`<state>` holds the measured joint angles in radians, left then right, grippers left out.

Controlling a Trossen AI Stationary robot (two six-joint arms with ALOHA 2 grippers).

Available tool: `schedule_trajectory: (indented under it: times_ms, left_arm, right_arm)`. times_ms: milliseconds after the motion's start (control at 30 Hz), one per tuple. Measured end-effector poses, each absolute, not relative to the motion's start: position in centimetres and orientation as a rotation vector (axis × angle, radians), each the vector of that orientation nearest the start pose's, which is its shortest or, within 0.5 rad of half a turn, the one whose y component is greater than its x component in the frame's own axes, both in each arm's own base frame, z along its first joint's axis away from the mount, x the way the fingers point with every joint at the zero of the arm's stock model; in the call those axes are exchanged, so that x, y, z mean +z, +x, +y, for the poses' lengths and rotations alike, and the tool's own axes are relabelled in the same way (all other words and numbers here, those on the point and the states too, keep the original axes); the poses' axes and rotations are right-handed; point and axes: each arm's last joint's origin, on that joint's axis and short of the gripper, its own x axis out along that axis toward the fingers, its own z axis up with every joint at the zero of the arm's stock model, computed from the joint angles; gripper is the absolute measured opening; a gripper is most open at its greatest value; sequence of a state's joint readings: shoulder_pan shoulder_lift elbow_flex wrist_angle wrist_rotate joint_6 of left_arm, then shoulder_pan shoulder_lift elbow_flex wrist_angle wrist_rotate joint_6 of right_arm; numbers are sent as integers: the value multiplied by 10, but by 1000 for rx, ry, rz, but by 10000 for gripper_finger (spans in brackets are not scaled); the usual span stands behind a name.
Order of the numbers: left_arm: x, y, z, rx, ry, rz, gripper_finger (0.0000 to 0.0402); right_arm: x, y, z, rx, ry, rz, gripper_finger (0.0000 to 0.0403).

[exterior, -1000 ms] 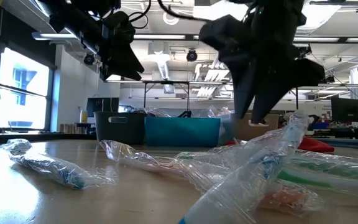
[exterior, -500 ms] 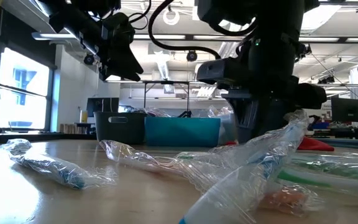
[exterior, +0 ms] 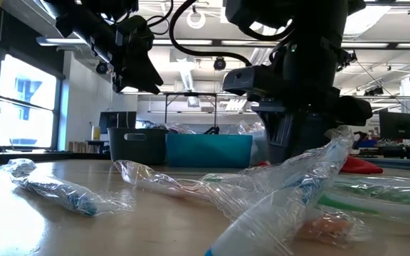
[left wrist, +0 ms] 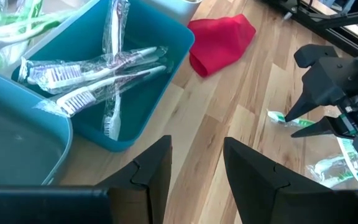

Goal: Pick & Place Toothbrushes
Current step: Put the top right green toothbrush into the transparent bin

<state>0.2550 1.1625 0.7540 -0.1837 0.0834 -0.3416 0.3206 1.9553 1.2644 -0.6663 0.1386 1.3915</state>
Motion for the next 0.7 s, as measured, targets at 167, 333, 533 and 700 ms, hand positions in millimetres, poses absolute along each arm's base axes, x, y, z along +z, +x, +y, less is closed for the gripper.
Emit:
schedule_trajectory:
  times_ms: [167,333,533,700]
  left_arm:
    - [250,237,59,266,-431,552,143]
    - [250,237,59,265,-431,552,143]
    - [250,237,59,265,-431,552,143]
    - [250,237,59,265,-431,552,143]
  right_arm:
    - [144,349,111,-764,850,1139,126]
    - [144,349,110,-774,840,1127,95]
    - [144,350,107,-784,813,1105,15]
    - [144,350,108,-752,794,1128,4]
